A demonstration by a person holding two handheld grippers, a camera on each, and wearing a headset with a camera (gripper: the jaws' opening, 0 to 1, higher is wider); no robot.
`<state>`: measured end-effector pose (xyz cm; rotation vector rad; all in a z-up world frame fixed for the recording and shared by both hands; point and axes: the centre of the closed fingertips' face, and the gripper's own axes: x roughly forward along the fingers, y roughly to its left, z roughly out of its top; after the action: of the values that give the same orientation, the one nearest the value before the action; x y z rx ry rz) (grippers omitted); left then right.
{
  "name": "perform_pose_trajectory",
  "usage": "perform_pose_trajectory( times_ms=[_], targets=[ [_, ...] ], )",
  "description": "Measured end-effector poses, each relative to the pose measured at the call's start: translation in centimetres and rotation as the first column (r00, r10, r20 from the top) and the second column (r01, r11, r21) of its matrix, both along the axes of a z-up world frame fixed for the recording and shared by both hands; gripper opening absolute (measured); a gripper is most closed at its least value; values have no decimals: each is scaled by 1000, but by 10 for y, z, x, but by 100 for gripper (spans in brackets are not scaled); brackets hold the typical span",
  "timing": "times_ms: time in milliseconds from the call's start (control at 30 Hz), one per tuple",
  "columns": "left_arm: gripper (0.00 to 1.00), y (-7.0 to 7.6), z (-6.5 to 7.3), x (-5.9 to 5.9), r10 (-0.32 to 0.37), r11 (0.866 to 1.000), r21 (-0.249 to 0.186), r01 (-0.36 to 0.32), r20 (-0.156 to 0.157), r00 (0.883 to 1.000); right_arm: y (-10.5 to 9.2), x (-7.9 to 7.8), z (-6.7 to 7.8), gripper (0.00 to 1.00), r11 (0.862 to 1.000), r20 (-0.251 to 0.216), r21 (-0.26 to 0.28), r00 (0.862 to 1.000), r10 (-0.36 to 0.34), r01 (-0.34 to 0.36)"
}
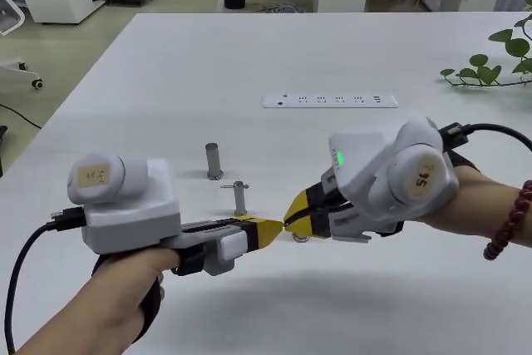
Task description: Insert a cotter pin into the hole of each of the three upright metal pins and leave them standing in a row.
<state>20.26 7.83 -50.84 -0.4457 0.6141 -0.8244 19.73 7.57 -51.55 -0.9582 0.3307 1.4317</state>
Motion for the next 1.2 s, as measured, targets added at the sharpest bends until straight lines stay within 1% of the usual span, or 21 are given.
perform_pose_trajectory(
  times_ms=[67, 300, 333, 467, 533, 667, 767, 800, 833, 867, 900, 933, 1000, 1033, 1100, 1133, 1167, 1200],
  targets=[
    [0, 0, -1, 0, 1, 1000, -5, -1, -8, 1000, -1, 0, 0, 0, 1000, 4, -3, 1000, 4, -4],
    [0, -1, -1, -1, -19, 1000, 10, 19, 6, 1000, -2, -2, -1, 0, 1000, 7, -7, 1000, 14, -14],
    [0, -2, -1, -2, -21, 1000, 11, 21, 9, 1000, -1, -2, 0, 0, 1000, 19, -4, 1000, 15, -15],
    [0, -2, -1, -1, -12, 1000, -2, 12, 2, 1000, -2, -1, 2, 0, 1000, 49, -10, 999, 23, -23],
    [0, -2, -1, -2, -12, 1000, -4, 12, 2, 1000, -2, -1, 2, 0, 1000, 51, -14, 998, 24, -23],
    [0, -3, 0, -3, -21, 1000, 1, 21, 10, 1000, -2, -1, 1, 0, 1000, 45, -11, 999, 22, -21],
    [0, -3, -2, -5, -36, 999, 8, 36, 13, 999, -2, -2, 0, 0, 1000, 8, -3, 1000, 5, -5],
    [0, -3, -2, -5, -43, 999, 12, 43, 14, 999, -2, -2, -1, 0, 1000, -12, 2, 1000, -5, 5],
    [0, -3, -3, -6, -45, 999, 13, 45, 16, 999, -2, -2, -1, 0, 1000, -19, 3, 1000, -9, 9],
    [0, -3, -4, -6, -58, 998, 27, 57, 28, 998, -3, -4, -4, 0, 999, -73, 14, 997, -35, 36],
    [0, -3, -4, -7, -63, 998, 31, 62, 31, 998, -1, -5, -3, 0, 999, -92, 30, 995, -38, 41],
    [0, -3, -5, -7, -76, 996, 41, 74, 45, 996, -2, -4, -3, 0, 997, -115, 43, 991, -62, 67],
    [0, -2, -5, -6, -85, 995, 59, 81, 76, 993, -3, -5, -5, 1, 994, -162, 51, 983, -83, 92],
    [0, -2, -4, -8, -93, 994, 58, 88, 82, 992, -2, -4, -3, 1, 992, -180, 74, 979, -92, 106],
    [0, -1, -5, -8, -103, 993, 70, 96, 94, 990, -2, -5, -4, 1, 990, -214, 85, 972, -96, 116],
    [0, 1, -6, -8, -112, 991, 89, 103, 110, 988, -4, -4, -6, 4, 987, -239, 81, 964, -116, 138],
    [0, 1, -6, -8, -116, 990, 93, 106, 115, 987, -6, -3, -7, 6, 984, -254, 85, 958, -131, 157],
    [0, 1, -6, -10, -127, 988, 98, 116, 121, 984, -7, -4, -8, 7, 980, -291, 91, 946, -144, 177]
  ],
)
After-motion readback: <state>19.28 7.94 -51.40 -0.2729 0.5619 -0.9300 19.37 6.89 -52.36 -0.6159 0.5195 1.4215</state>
